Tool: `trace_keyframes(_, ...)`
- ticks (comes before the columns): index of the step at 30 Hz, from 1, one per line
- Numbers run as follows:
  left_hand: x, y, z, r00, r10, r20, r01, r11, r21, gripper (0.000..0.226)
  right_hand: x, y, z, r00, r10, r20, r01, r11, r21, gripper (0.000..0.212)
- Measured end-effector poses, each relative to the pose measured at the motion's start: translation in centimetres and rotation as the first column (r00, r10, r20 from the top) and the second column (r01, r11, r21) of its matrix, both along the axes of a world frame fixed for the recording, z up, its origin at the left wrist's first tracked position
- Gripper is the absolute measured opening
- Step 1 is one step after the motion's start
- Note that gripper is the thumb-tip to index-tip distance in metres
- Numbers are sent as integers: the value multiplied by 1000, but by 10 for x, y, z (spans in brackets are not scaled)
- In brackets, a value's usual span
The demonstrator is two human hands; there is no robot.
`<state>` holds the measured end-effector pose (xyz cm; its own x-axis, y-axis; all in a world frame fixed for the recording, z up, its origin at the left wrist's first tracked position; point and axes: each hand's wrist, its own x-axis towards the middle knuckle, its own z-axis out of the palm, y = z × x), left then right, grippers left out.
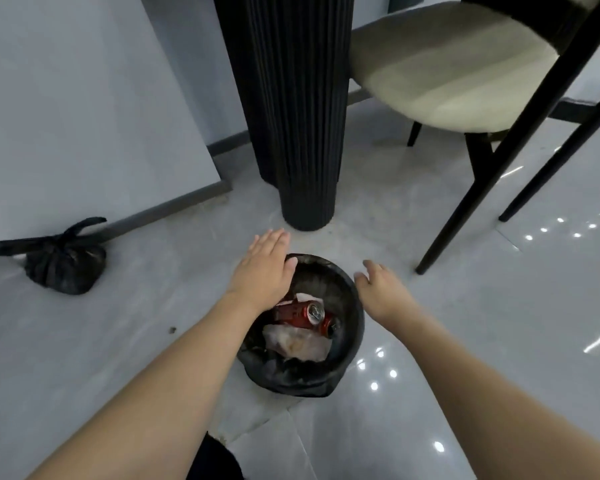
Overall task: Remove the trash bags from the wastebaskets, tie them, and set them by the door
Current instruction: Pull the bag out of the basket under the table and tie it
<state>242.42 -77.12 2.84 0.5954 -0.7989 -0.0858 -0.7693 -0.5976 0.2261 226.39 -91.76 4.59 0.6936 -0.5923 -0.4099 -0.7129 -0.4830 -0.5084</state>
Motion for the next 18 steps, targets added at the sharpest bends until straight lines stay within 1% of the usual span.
trace_keyframes(2,9,4,-15,992,108,-58,-112,992,-65,57,5,-2,-23,1000,1,9,-1,1000,-5,45)
trace_keyframes(4,12,15,-17,950,252,-184,-268,961,-63,56,5,-2,-32,999,-15,-47,16,1000,11,44)
trace_keyframes(6,13,32,-20,883,379,-276,-386,922,31,55,-3,3,-37,992,-18,-129,21,1000,23,44)
trace_keyframes(8,16,48,-25,788,513,-340,-491,857,154,60,-9,6,-41,980,-19,-200,21,1000,9,43)
trace_keyframes(10,20,57,-31,687,611,-394,-567,789,236,71,-10,10,-48,966,16,-256,-24,999,-31,53)
trace_keyframes(11,21,58,-33,670,628,-395,-564,777,279,76,-10,12,-52,959,41,-279,-57,997,-50,59)
trace_keyframes(12,22,58,-35,681,630,-373,-531,776,340,78,-9,14,-57,956,52,-289,-75,995,-68,62)
trace_keyframes(13,21,58,-36,713,615,-336,-479,778,407,77,-9,16,-62,955,48,-293,-73,994,-76,64)
trace_keyframes(15,19,59,-37,805,539,-250,-361,778,514,59,-10,19,-67,948,44,-314,-81,991,-107,62)
trace_keyframes(16,17,60,-38,845,491,-212,-317,779,541,49,-11,20,-68,942,53,-333,-102,986,-132,58)
trace_keyframes(18,16,64,-42,884,440,-157,-280,768,575,37,-15,22,-70,925,76,-373,-149,974,-171,50)
